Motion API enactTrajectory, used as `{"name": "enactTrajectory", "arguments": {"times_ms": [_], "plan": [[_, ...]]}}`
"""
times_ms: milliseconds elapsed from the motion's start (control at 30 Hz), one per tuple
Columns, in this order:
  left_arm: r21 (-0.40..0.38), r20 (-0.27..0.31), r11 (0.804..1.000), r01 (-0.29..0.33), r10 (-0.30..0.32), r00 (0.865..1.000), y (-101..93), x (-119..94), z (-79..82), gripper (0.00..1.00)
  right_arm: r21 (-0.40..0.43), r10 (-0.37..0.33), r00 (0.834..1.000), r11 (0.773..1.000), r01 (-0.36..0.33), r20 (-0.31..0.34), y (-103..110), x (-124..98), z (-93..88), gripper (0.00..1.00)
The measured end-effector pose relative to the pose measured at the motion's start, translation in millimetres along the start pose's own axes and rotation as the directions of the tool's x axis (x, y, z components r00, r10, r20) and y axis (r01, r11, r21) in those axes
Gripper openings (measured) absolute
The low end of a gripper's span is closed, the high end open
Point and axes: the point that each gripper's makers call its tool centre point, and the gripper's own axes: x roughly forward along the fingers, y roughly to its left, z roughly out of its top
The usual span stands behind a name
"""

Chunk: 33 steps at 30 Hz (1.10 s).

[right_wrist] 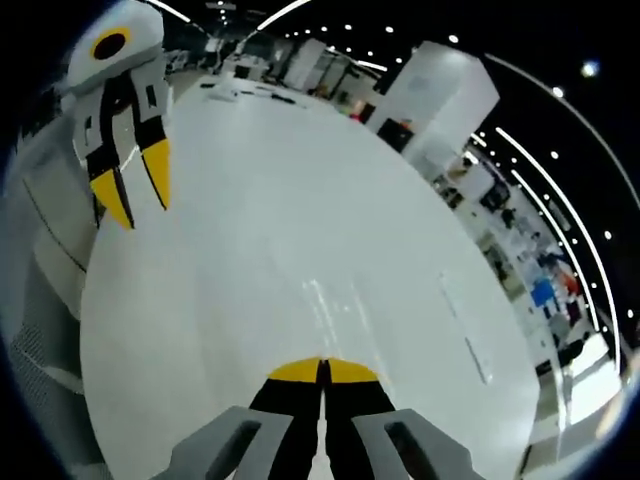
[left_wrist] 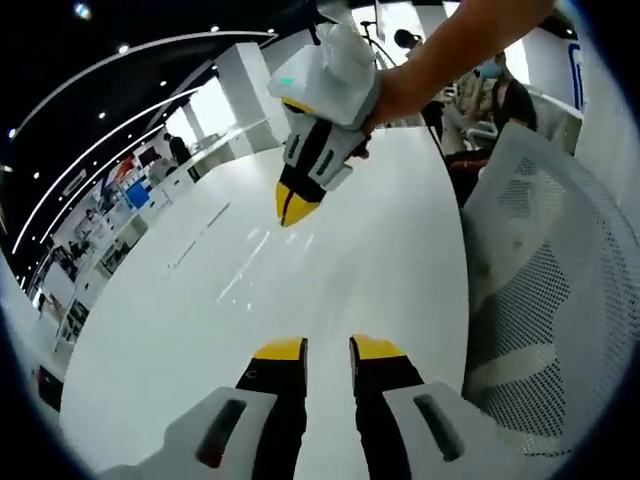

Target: Open the resealable bag by pulling the two sides of the seal apart until the entire bag opening is separated and visibly accessible.

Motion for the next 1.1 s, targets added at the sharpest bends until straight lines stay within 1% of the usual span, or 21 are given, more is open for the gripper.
{"name": "enactTrajectory", "arguments": {"times_ms": [67, 100, 167, 200, 233, 300, 333, 400, 467, 533, 567, 667, 733, 833, 900, 1000, 1100], "plan": [[-0.005, 0.003, 1.0, -0.01, 0.01, 1.0, 1.2, -1.5, -1.2, 0.16, -0.021, 0.003, 1.0, 1.0, -0.003, -0.02, -0.4, 2.6, -5.7, 0.0], [-0.014, 0.003, 1.0, -0.011, 0.011, 1.0, 1.2, -2.1, -2.4, 0.16, -0.053, -0.007, 0.999, 0.999, 0.004, -0.048, -2.5, 2.1, -10.7, 0.0], [-0.031, 0.001, 0.999, -0.016, 0.016, 1.0, 0.7, -3.2, -6.7, 0.15, -0.044, 0.002, 0.999, 0.999, -0.004, -0.042, -0.3, 4.3, -12.2, 0.0], [-0.037, 0.002, 0.999, -0.018, 0.018, 1.0, -0.2, -3.5, -9.0, 0.15, -0.021, 0.012, 0.999, 1.0, -0.013, -0.039, 1.5, 5.2, -12.8, 0.0], [-0.041, -0.001, 0.999, -0.019, 0.019, 1.0, -1.0, -3.5, -10.8, 0.15, -0.021, 0.014, 0.999, 1.0, -0.015, -0.045, 1.9, 6.1, -14.7, 0.0], [-0.032, -0.007, 0.999, -0.026, 0.026, 1.0, -2.2, -3.1, -15.5, 0.18, -0.047, 0.021, 0.998, 0.999, -0.024, -0.063, 6.1, 8.9, -20.7, 0.0], [-0.036, -0.01, 0.999, -0.024, 0.024, 1.0, -3.7, -3.8, -16.7, 0.18, -0.045, 0.028, 0.998, 0.999, -0.03, -0.063, 7.7, 9.5, -21.8, 0.0], [-0.045, -0.012, 0.999, -0.019, 0.018, 1.0, -5.6, -4.5, -18.1, 0.17, -0.054, 0.034, 0.997, 0.998, -0.038, -0.068, 10.7, 10.8, -25.2, 0.0], [-0.043, -0.016, 0.999, -0.02, 0.019, 1.0, -6.3, -4.9, -20.0, 0.17, -0.061, 0.035, 0.995, 0.997, -0.041, -0.088, 12.0, 10.4, -30.0, 0.0], [-0.053, -0.02, 0.998, -0.022, 0.021, 1.0, -5.7, -4.5, -22.3, 0.18, -0.046, 0.039, 0.995, 0.998, -0.043, -0.09, 14.1, 9.6, -32.6, 0.0], [-0.062, -0.02, 0.998, -0.024, 0.023, 1.0, -4.8, -3.8, -23.4, 0.18, -0.026, 0.043, 0.995, 0.999, -0.045, -0.086, 15.9, 9.0, -33.1, 0.0], [-0.079, -0.02, 0.996, -0.026, 0.025, 0.999, -3.6, -2.9, -23.3, 0.19, 0.008, 0.048, 0.995, 0.999, -0.048, -0.086, 17.8, 9.2, -35.6, 0.03], [-0.093, -0.015, 0.995, -0.032, 0.031, 0.999, -1.8, -2.9, -21.8, 0.19, 0.067, 0.075, 0.996, 0.995, -0.071, -0.055, 23.5, 7.6, -30.8, 0.03], [-0.102, -0.014, 0.994, -0.03, 0.029, 0.999, -1.7, -2.1, -22.0, 0.18, 0.085, 0.069, 0.997, 0.994, -0.065, -0.043, 21.2, 6.7, -26.1, 0.0], [-0.098, -0.017, 0.995, -0.028, 0.027, 0.999, -3.1, -1.6, -22.0, 0.18, 0.092, 0.065, 0.997, 0.994, -0.061, -0.038, 20.3, 8.5, -23.0, 0.0], [-0.088, -0.018, 0.996, -0.024, 0.022, 1.0, -5.2, -1.2, -21.4, 0.17, 0.087, 0.076, 0.996, 0.994, -0.071, -0.053, 23.3, 10.4, -24.4, 0.0], [-0.089, -0.016, 0.996, -0.023, 0.022, 1.0, -5.5, -1.0, -20.7, 0.17, 0.09, 0.092, 0.994, 0.992, -0.086, -0.064, 29.1, 10.8, -27.4, 0.03]]}}
